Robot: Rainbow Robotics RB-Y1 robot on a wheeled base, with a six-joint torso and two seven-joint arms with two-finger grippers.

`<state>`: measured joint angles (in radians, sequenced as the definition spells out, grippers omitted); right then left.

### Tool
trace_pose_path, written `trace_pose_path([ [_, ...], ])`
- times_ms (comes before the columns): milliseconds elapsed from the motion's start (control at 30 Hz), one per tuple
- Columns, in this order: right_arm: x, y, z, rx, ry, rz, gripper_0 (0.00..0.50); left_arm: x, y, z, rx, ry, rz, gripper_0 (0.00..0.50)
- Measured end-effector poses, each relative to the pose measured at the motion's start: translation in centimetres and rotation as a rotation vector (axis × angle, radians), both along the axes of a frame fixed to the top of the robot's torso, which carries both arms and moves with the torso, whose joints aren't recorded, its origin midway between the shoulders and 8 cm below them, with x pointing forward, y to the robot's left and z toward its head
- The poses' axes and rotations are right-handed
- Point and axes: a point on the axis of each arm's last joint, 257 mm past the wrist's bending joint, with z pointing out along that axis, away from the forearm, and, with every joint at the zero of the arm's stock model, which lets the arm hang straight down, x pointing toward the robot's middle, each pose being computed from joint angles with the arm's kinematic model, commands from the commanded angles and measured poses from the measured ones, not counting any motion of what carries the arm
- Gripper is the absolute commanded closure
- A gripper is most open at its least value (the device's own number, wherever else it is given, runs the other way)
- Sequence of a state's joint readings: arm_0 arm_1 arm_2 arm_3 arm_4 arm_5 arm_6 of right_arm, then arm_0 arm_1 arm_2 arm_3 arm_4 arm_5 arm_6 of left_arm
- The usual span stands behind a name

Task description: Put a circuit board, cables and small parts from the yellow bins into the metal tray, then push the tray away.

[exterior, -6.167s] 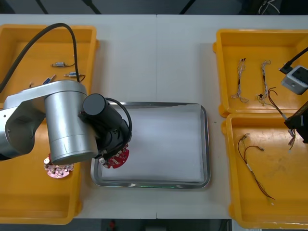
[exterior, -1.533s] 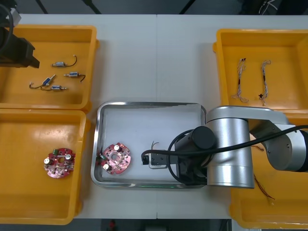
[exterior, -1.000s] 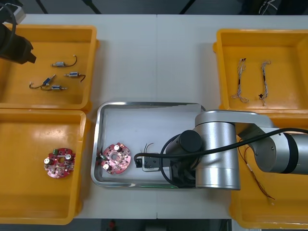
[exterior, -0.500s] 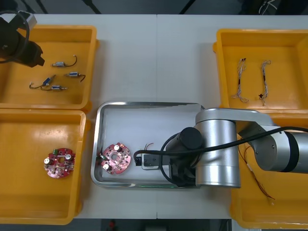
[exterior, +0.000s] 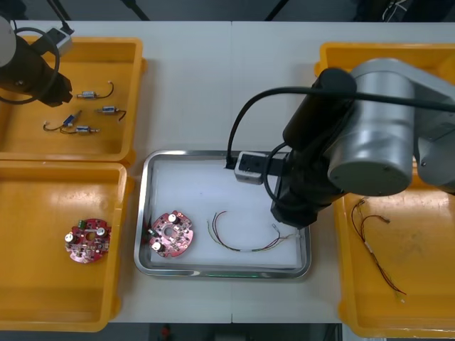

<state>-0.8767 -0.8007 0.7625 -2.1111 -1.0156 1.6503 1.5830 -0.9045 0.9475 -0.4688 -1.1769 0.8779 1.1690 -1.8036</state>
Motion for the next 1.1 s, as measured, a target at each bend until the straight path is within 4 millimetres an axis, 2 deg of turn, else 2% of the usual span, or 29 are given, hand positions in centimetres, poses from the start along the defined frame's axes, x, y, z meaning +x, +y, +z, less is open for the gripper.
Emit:
trace_pose_path([
  [200, 0.8, -4.0, 3.6, 0.036, 0.034, -0.295, 0.000, -0.2, 0.4, -2.0, 0.031, 0.026, -0.005, 0.000],
  [333, 1.3, -6.5, 5.6, 0.033, 0.027, -0.405, 0.000, -0.2, 0.0, -2.9, 0.046, 0.029, -0.022, 0.000],
  [567, 2.7, -9.2, 8.6, 0.220, 0.028, -0.726, 0.000, -0.1, -0.5, -5.1, 0.004, 0.035, -0.028, 0.000],
  [900, 4.1, -14.8, 9.7, 0.395, 0.079, -1.127, 0.000, -0.1, -0.2, -5.6, 0.000, 0.036, -0.022, 0.000],
  [1100, 5.6, -17.6, 10.1, 0.441, 0.112, -1.261, 0.000, -0.3, -0.2, -6.5, 0.020, 0.046, -0.033, 0.000],
])
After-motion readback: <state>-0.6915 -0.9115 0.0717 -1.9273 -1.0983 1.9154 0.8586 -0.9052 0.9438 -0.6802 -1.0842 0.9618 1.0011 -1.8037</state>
